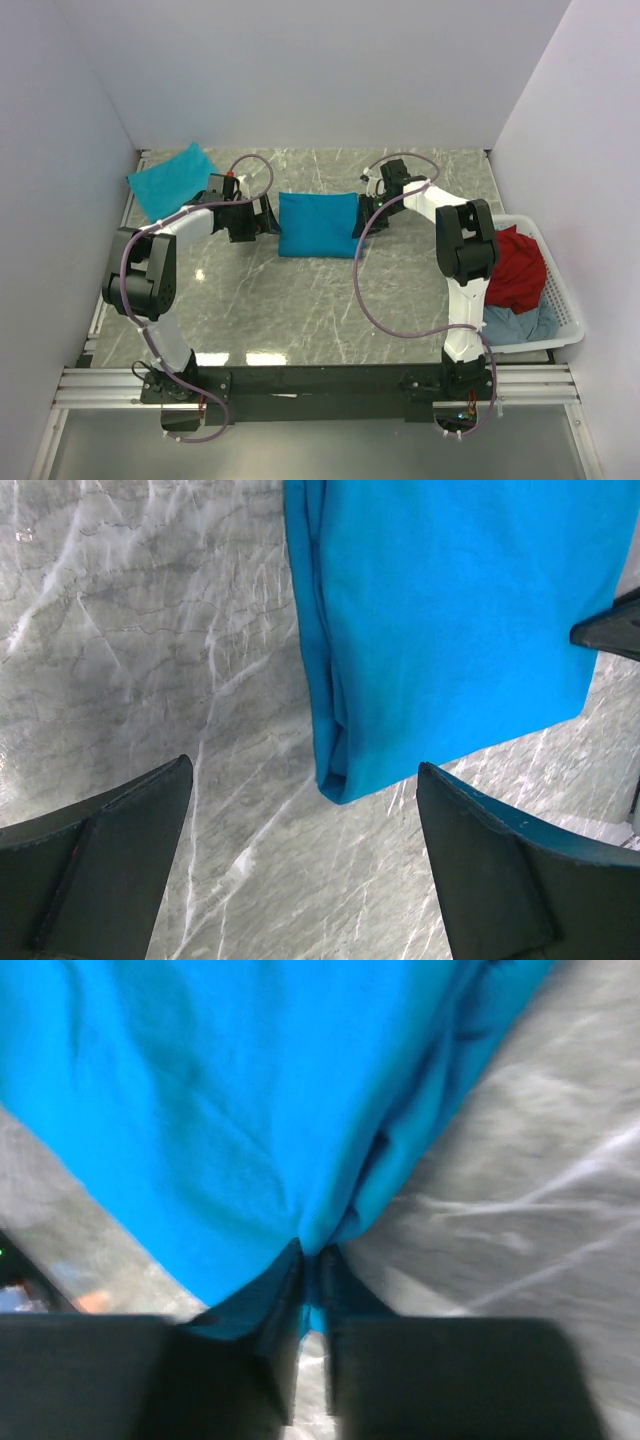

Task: Fold and stack the t-shirts
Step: Fold the tshirt, then neatly place the folded tshirt to the corner

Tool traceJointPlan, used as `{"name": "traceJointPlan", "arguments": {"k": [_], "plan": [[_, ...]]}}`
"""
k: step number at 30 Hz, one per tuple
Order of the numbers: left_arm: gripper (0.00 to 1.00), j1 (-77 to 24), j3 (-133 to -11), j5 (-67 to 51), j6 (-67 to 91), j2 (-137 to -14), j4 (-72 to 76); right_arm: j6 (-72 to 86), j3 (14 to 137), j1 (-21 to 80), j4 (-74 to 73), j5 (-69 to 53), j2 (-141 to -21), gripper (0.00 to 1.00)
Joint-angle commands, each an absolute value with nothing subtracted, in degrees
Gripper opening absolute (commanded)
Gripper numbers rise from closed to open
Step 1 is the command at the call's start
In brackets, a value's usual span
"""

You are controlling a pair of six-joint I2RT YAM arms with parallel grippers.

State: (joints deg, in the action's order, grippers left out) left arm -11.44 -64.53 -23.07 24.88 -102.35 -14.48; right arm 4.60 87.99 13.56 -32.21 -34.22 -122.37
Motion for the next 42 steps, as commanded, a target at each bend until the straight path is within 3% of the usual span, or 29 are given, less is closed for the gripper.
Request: {"name": "traceJointPlan", "arguments": {"k": [1, 5, 9, 10, 15, 19, 22, 25, 29, 36, 39, 40, 42], "plan": [[0.99, -11.3, -64.4, -23.6, 24.2, -100.0, -13.8, 6.1, 89.4, 14.0, -33.3, -39.1, -118.4, 0.06], [0.99, -11.3, -64.4, -24.0, 24.3, -100.3, -13.5, 6.9, 90.1, 14.0, -33.4, -44.7, -117.9, 0.04], [0.99, -11.3, -64.6, -25.0, 24.6, -100.8, -13.3, 8.1, 89.9, 13.9, -33.0, -46.4, -119.3, 0.24], [0.99, -11.3, -64.5, -25.4, 24.8, -101.2, -13.0, 8.0, 90.0, 14.0, -33.1, -45.2, -120.4, 0.25], [0.99, -11.3, -68.4, -26.4, 25.7, -105.9, -14.2, 6.2, 89.7, 13.7, -35.0, -37.3, -122.7, 0.17], [0.99, -11.3, -77.4, -28.0, 27.5, -112.2, -15.6, 4.7, 87.3, 13.2, -35.0, -34.4, -120.9, 0.07], [0.99, -11.4, -84.3, -27.8, 29.5, -117.7, -16.6, 3.7, 86.7, 12.8, -35.9, -34.6, -120.4, 0.05], [0.99, -11.4, -89.7, -25.7, 30.8, -122.6, -18.5, 2.7, 86.6, 12.0, -36.5, -38.1, -120.8, 0.13], [0.99, -11.6, -93.8, -23.3, 31.0, -127.4, -20.7, -2.8, 88.8, 11.8, -39.3, -40.4, -121.1, 0.54], [0.90, -15.5, -100.4, -21.0, 28.4, -132.8, -27.3, -6.1, 87.6, 7.6, -39.5, -39.9, -111.7, 0.60], [0.81, -16.7, -101.8, -18.0, 27.2, -134.5, -31.2, -5.9, 86.8, 4.2, -38.8, -42.0, -108.4, 0.60], [0.72, -17.4, -102.0, -17.6, 27.1, -134.8, -31.9, -5.7, 86.6, 3.5, -38.9, -43.1, -107.7, 0.60], [0.68, -18.1, -102.2, -17.1, 25.8, -135.9, -34.4, -5.5, 86.2, 1.6, -38.8, -44.4, -105.8, 0.60]]}}
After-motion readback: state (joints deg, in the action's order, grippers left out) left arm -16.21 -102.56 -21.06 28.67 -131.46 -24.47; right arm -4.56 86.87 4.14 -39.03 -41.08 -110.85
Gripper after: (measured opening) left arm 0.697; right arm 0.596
